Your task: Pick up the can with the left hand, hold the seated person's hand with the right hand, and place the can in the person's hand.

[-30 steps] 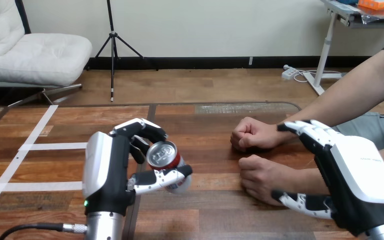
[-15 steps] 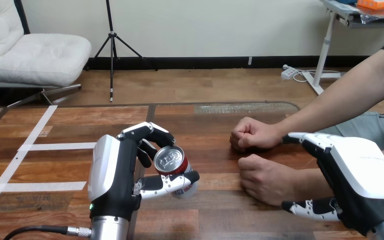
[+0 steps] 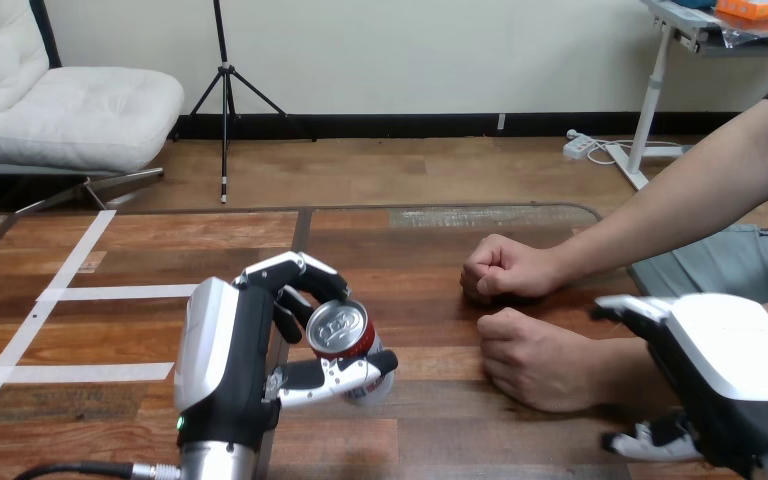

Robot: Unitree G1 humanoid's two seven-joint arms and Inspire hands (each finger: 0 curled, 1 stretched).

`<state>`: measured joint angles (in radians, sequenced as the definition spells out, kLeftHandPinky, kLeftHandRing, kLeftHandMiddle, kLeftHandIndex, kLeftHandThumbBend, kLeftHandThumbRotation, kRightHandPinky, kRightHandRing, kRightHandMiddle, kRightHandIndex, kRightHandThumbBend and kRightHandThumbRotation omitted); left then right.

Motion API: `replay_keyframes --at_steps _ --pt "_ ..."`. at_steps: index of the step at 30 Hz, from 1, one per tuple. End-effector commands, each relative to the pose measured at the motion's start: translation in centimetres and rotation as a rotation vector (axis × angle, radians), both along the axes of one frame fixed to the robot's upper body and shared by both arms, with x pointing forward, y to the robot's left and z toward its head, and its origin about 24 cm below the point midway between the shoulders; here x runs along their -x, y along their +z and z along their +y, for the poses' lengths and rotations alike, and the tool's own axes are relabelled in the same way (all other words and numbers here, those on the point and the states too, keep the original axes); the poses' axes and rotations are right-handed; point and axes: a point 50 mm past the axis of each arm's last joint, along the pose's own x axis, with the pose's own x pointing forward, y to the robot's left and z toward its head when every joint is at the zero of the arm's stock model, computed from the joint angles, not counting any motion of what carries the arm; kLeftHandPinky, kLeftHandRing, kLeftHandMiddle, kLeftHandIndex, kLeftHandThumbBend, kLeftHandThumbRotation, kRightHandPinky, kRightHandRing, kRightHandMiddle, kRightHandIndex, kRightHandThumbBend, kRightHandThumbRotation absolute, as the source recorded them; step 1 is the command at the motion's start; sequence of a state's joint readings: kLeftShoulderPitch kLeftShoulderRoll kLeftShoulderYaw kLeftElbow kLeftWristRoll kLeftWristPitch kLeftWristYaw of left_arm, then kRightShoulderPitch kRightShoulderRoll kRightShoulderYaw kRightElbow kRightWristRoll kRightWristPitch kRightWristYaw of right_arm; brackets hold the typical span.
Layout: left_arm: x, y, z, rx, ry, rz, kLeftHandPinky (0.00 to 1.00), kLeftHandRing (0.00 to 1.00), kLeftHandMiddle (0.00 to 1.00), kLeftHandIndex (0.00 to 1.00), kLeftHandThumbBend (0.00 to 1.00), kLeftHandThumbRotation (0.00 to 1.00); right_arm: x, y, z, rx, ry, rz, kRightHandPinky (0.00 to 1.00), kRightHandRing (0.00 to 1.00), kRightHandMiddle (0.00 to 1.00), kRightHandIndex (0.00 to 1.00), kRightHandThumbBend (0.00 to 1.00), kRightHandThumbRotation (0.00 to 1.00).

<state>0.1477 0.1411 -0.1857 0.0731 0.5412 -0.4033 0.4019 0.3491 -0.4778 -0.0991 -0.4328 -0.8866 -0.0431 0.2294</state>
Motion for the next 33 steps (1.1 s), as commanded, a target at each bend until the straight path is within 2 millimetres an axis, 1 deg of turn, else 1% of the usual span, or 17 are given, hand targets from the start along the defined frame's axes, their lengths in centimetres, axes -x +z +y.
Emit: replay_keyframes --at_steps 1,10,16,25,33 --pt "-0.5 2.4 -0.4 0.021 -0.027 -0.129 0.28 0.34 0.41 0.43 0.8 0.0 -1.1 2.9 0.0 0.082 0.013 -0.108 0.82 0.83 0.8 0.79 0.82 0.07" --pt "-0.5 2.6 -0.4 0.022 -0.025 -0.127 0.28 0.34 0.41 0.43 0.8 0.0 -1.5 3.4 -0.4 0.151 -0.007 -0.086 0.8 0.82 0.78 0.77 0.87 0.04" --pt "-0.5 2.6 -0.4 0.022 -0.026 -0.128 0.28 0.34 0.41 0.43 0.8 0.0 -1.7 3.4 -0.6 0.174 -0.018 -0.073 0.81 0.82 0.78 0.76 0.9 0.01" --pt "-0.6 2.7 -0.4 0.029 -0.031 -0.136 0.28 0.34 0.41 0.43 0.79 0.0 -2.2 3.7 -1.1 0.24 -0.024 -0.038 0.82 0.82 0.78 0.76 0.89 0.01" --pt "-0.7 2.7 -0.3 0.03 -0.029 -0.137 0.28 0.34 0.41 0.43 0.79 0.0 -2.6 3.7 -1.5 0.248 -0.04 -0.027 0.84 0.82 0.79 0.76 0.89 0.01"
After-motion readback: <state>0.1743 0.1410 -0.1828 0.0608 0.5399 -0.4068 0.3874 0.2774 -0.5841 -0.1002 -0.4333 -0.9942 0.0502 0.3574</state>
